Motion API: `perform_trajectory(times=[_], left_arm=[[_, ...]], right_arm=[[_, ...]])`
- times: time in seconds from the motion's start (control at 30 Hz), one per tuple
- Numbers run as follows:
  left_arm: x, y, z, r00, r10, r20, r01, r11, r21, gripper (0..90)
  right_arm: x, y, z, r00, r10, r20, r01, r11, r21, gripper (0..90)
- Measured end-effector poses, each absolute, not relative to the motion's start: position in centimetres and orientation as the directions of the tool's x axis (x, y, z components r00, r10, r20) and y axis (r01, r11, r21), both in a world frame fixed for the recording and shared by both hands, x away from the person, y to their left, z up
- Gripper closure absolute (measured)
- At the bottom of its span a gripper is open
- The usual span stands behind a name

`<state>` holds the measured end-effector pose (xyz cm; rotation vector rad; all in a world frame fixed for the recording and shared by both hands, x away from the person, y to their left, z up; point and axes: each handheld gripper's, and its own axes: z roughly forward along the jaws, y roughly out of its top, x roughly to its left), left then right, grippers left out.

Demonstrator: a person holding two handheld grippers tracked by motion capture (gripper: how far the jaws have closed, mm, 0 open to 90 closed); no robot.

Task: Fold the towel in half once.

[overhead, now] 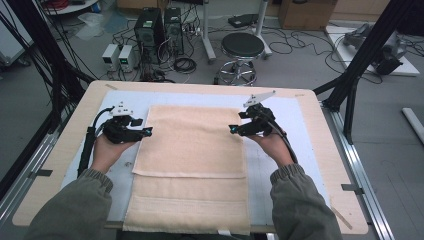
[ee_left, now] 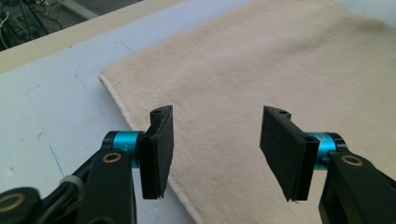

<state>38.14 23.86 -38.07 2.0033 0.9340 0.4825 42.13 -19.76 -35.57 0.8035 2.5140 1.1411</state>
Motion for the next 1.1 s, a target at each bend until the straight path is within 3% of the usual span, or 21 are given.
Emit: perform_trajectory(times=[0.43, 0.53, 0.93, 1.1], left_arm=[[32.5, 25.2, -38.7, 0.690, 0.723, 0.026, 0.382, -0.394, 0.836, 38.7], [31.6, 25.0, -38.8, 0.704, 0.709, 0.037, 0.361, -0.403, 0.841, 37.2], [29.6, 24.3, -41.1, 0.728, 0.685, 0.013, 0.381, -0.421, 0.823, 31.3], [29.6, 24.3, -41.8, 0.719, 0.695, 0.004, 0.409, -0.428, 0.806, 25.0]], right_arm=[[36.0, -21.5, -37.1, -0.839, 0.543, -0.047, 0.319, 0.560, 0.765, 30.0], [35.0, -21.7, -37.5, -0.834, 0.548, -0.059, 0.324, 0.574, 0.752, 21.8], [32.2, -21.6, -40.2, -0.830, 0.555, -0.058, 0.301, 0.533, 0.791, 22.2], [32.3, -21.3, -41.5, -0.839, 0.543, -0.030, 0.311, 0.525, 0.792, 30.5]])
